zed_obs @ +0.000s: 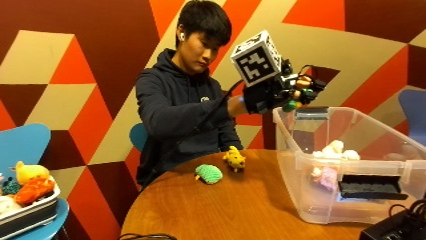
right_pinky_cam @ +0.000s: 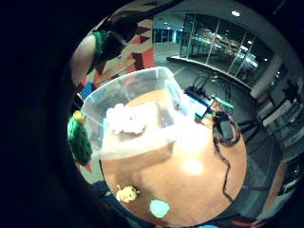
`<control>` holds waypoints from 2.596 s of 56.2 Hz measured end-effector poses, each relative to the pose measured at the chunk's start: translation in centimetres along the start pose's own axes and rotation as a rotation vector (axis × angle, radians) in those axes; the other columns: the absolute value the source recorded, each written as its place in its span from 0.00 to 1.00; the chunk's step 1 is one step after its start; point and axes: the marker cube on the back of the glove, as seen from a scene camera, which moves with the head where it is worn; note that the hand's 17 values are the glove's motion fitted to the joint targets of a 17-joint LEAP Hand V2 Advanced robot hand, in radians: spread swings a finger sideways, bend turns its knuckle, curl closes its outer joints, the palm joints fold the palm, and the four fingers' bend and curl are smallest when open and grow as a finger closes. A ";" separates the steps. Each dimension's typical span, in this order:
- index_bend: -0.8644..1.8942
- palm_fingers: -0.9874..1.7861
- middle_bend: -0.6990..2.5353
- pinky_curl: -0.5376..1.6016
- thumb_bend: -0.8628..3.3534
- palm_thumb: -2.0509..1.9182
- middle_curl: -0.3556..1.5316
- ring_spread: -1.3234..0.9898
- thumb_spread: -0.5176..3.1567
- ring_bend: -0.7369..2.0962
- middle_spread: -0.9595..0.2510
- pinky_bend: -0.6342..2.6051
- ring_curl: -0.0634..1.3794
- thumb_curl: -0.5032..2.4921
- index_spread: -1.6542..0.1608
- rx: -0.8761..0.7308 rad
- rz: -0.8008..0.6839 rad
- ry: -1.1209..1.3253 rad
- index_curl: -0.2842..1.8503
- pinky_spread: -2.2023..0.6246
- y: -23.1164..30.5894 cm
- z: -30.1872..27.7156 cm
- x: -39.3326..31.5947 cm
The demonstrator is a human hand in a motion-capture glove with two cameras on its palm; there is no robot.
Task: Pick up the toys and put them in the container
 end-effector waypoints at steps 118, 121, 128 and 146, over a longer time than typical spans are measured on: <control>0.59 0.45 0.45 0.41 0.24 0.69 0.48 0.48 0.42 0.35 0.56 0.31 0.15 0.39 0.85 0.000 0.169 -0.055 0.47 0.77 3.5 -4.0 -2.0; 0.58 0.45 0.45 0.41 0.24 0.68 0.48 0.48 0.44 0.36 0.57 0.32 0.16 0.39 0.85 0.014 0.190 -0.046 0.47 0.77 1.9 -3.4 -1.8; 0.57 0.42 0.41 0.42 0.23 0.67 0.46 0.49 0.47 0.36 0.61 0.33 0.17 0.37 0.86 -0.057 0.254 0.018 0.46 0.78 -0.6 -0.7 -0.5; 0.40 0.31 0.25 0.44 0.20 0.59 0.36 0.55 0.45 0.33 0.80 0.41 0.18 0.32 0.88 -0.205 0.261 0.052 0.38 0.78 0.7 1.2 0.4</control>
